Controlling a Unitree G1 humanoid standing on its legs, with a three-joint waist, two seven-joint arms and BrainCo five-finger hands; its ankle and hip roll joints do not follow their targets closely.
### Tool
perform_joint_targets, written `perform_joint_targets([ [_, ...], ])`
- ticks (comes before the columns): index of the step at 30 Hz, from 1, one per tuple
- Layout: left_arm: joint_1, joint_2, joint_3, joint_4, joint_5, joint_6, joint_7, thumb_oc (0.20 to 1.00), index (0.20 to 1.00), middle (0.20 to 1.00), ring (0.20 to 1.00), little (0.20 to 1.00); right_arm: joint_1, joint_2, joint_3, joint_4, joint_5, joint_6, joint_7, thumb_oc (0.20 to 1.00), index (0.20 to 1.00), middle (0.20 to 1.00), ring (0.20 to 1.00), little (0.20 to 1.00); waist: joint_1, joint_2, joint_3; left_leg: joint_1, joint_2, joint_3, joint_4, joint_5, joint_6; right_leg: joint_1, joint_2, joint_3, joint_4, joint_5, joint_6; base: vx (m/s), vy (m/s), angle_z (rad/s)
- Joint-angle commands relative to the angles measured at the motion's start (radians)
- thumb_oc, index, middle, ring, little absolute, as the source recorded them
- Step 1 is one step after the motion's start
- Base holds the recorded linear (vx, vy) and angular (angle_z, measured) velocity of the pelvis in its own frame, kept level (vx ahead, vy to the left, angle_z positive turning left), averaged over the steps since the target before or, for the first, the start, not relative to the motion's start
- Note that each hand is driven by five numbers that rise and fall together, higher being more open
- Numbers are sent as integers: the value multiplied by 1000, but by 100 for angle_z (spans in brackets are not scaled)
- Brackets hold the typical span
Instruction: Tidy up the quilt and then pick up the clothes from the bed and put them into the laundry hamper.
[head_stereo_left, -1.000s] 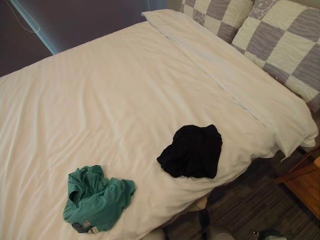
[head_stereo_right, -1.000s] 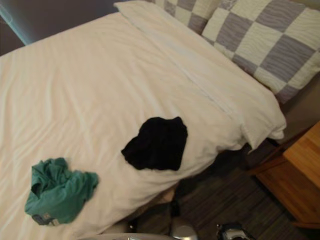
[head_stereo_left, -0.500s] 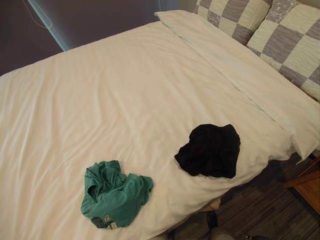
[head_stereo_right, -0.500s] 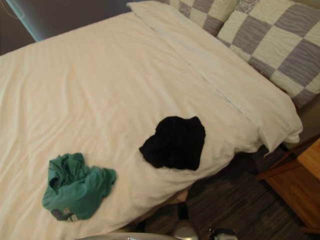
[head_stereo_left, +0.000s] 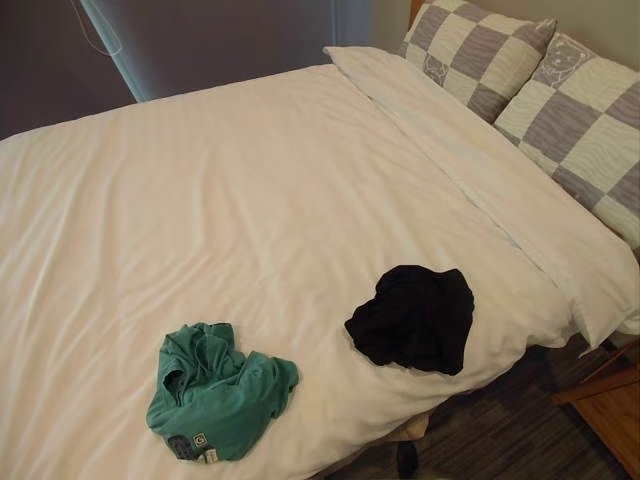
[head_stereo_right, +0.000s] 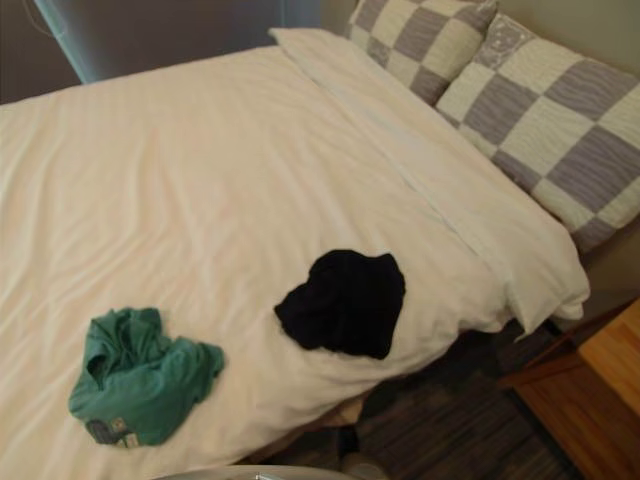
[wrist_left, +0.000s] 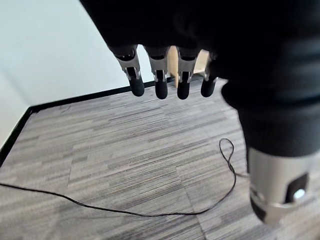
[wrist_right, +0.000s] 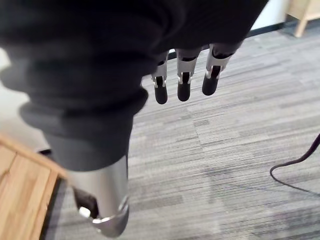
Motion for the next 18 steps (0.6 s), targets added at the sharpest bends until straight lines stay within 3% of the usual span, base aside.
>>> perform_joint_targets([
  [1, 0, 100, 70, 39, 7, -280, -10, 1000, 1000, 1000, 1000, 1000, 8, -83, -59, 33, 87, -207, -34, 1000, 1000, 1000, 1000, 1000, 19, -39, 19, 22, -9, 74, 0, -53, -15, 13, -19, 10, -7, -30, 82, 17, -36, 1],
  [2, -1, 115, 95, 40, 46, -319, -15, 1000, 1000, 1000, 1000, 1000, 9, -97, -76, 24, 88, -213, -20, 1000, 1000, 1000, 1000, 1000, 18, -41, 16, 21, -8, 76, 0, -53, -16, 13, -19, 9, -7, -31, 82, -12, -39, 4],
  [3, -2, 151, 130, 34, 116, -406, -24, 1000, 1000, 1000, 1000, 1000, 11, -127, -102, 8, 63, -290, -35, 1000, 1000, 1000, 1000, 1000, 16, -44, 15, 23, -7, 79, 0, -48, -17, 14, -19, 7, -7, -29, 82, 2, -21, 7],
  [4, -4, 176, 147, 28, 158, -460, -25, 1000, 1000, 1000, 1000, 1000, 12, -145, -115, -3, 58, -318, -25, 1000, 1000, 1000, 1000, 1000, 15, -45, 10, 25, -7, 80, 0, -57, -17, 17, -20, 6, -7, -37, 84, -9, -22, 9],
  [5, -17, 259, 186, -14, 238, -543, -5, 1000, 1000, 1000, 1000, 1000, 11, -198, -140, -53, 0, -399, -37, 1000, 1000, 1000, 1000, 1000, 9, -48, 4, 27, -6, 86, 0, -60, -19, 17, -21, 1, -7, -40, 85, 6, -11, 5],
  [7, -44, 336, 209, -121, 347, -631, 57, 1000, 1000, 1000, 1000, 1000, 3, -250, -149, -164, -76, -458, -85, 1000, 1000, 1000, 1000, 1000, 2, -51, -1, 27, -6, 93, 0, -64, -19, 15, -23, -3, -7, -41, 83, -29, -5, 9],
  [8, -57, 372, 215, -196, 418, -663, 110, 1000, 1000, 1000, 1000, 1000, 0, -271, -147, -253, -132, -465, -134, 1000, 1000, 1000, 1000, 1000, -2, -52, -2, 28, -7, 96, 0, -66, -19, 15, -24, -4, -7, -42, 82, -28, 27, 13],
  [9, -84, 425, 213, -375, 557, -679, 236, 1000, 1000, 1000, 1000, 1000, -4, -303, -133, -483, -232, -434, -245, 1000, 1000, 1000, 1000, 1000, -13, -51, -6, 30, -10, 102, 0, -70, -18, 13, -25, -3, -7, -43, 79, -17, 39, 8],
  [10, -92, 443, 216, -423, 623, -698, 261, 1000, 1000, 1000, 1000, 1000, -4, -313, -130, -547, -265, -442, -251, 1000, 1000, 1000, 1000, 1000, -18, -50, -7, 31, -11, 103, 0, -72, -18, 13, -24, -1, -7, -44, 77, -6, 52, 2],
  [11, -104, 467, 218, -522, 703, -678, 313, 1000, 1000, 1000, 1000, 1000, -5, -334, -139, -667, -312, -405, -258, 1000, 1000, 1000, 1000, 1000, -24, -48, -9, 33, -13, 103, 0, -74, -17, 14, -24, 2, -7, -46, 75, -6, 82, -7],
  [12, -117, 505, 229, -739, 857, -571, 377, 1000, 1000, 1000, 1000, 1000, -3, -355, -145, -903, -394, -295, -246, 1000, 1000, 1000, 1000, 1000, -33, -41, -6, 36, -18, 101, 0, -74, -15, 17, -23, 10, -7, -48, 68, 19, 86, -10],
  [13, -117, 505, 230, -764, 880, -563, 372, 1000, 1000, 1000, 1000, 1000, -2, -352, -144, -928, -410, -294, -221, 1000, 1000, 1000, 1000, 1000, -34, -39, -9, 38, -19, 98, 0, -81, -14, 19, -22, 12, -7, -55, 68, 27, 93, -9],
  [15, -118, 509, 215, -1034, 996, -372, 382, 1000, 1000, 1000, 1000, 1000, -3, -327, -99, -1197, -529, -142, -161, 1000, 1000, 1000, 1000, 1000, -47, -32, -9, 40, -25, 86, 0, -79, -12, 19, -19, 23, -7, -56, 58, 38, 88, -10],
  [16, -122, 503, 200, -1068, 1031, -353, 345, 1000, 1000, 1000, 1000, 1000, -6, -316, -74, -1231, -569, -128, -107, 1000, 1000, 1000, 1000, 1000, -51, -29, -11, 46, -27, 82, 0, -90, -11, 24, -19, 25, -7, -67, 58, 69, 123, -14],
  [17, -153, 481, 136, -1166, 1103, -276, 322, 1000, 1000, 1000, 1000, 1000, -31, -304, 6, -1328, -632, -58, -74, 1000, 1000, 1000, 1000, 1000, -59, -26, -12, 53, -31, 82, 0, -96, -9, 29, -20, 30, -7, -74, 55, 41, 78, -15],
  [18, -153, 477, 138, -1174, 1110, -268, 324, 1000, 1000, 1000, 1000, 1000, -32, -302, 5, -1335, -637, -51, -75, 1000, 1000, 1000, 1000, 1000, -59, -27, -8, 49, -31, 84, 0, -86, -10, 26, -19, 31, -7, -65, 53, 52, 85, -17],
])
